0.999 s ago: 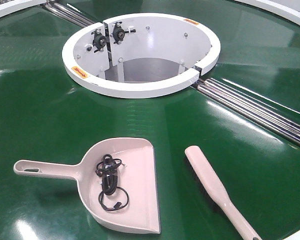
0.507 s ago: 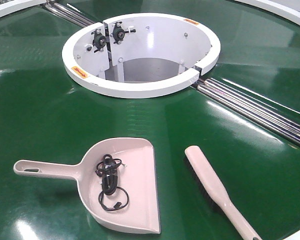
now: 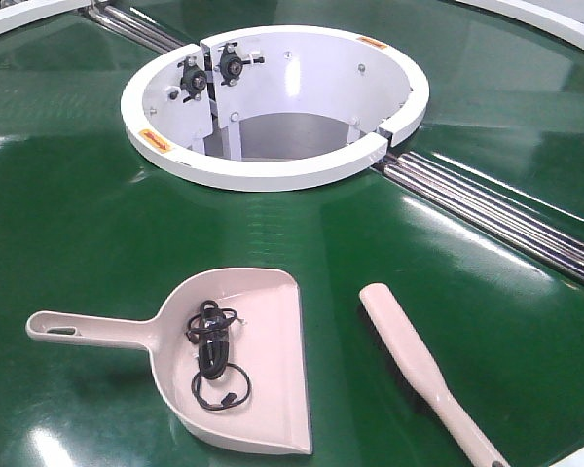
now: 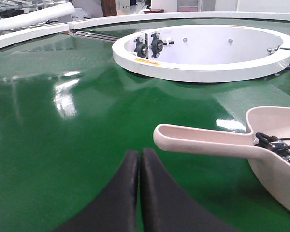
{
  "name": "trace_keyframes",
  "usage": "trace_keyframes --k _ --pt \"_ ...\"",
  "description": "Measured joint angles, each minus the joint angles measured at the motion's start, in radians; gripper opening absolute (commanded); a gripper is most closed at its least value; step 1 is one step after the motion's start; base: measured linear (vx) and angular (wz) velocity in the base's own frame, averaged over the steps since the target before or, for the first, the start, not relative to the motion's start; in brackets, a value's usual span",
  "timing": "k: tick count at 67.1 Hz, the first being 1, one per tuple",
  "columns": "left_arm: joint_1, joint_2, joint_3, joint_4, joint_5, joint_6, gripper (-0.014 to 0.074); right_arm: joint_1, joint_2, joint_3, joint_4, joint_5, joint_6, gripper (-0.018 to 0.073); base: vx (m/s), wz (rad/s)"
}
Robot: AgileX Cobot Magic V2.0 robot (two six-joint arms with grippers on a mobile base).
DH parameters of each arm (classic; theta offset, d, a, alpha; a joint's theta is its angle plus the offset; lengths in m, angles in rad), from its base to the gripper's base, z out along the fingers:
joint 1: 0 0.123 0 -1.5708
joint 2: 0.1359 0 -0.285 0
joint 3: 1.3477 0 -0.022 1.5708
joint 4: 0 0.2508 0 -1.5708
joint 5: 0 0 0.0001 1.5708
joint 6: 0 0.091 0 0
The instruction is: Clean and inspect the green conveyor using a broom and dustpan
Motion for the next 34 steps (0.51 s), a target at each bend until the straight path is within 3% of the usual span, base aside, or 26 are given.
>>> trace_keyframes --k 16,34 --pt "0.0 0.0 0.0 0.0 0.0 0.0 -0.0023 -0.163 -0.08 0.143 -0.007 -0.03 0.006 -0.0002 0.0 0.0" --pt "0.0 0.0 0.0 0.0 0.0 0.0 -0.0023 -0.168 -0.08 0.165 -0.007 -0.068 0.046 -0.0002 0.0 0.0"
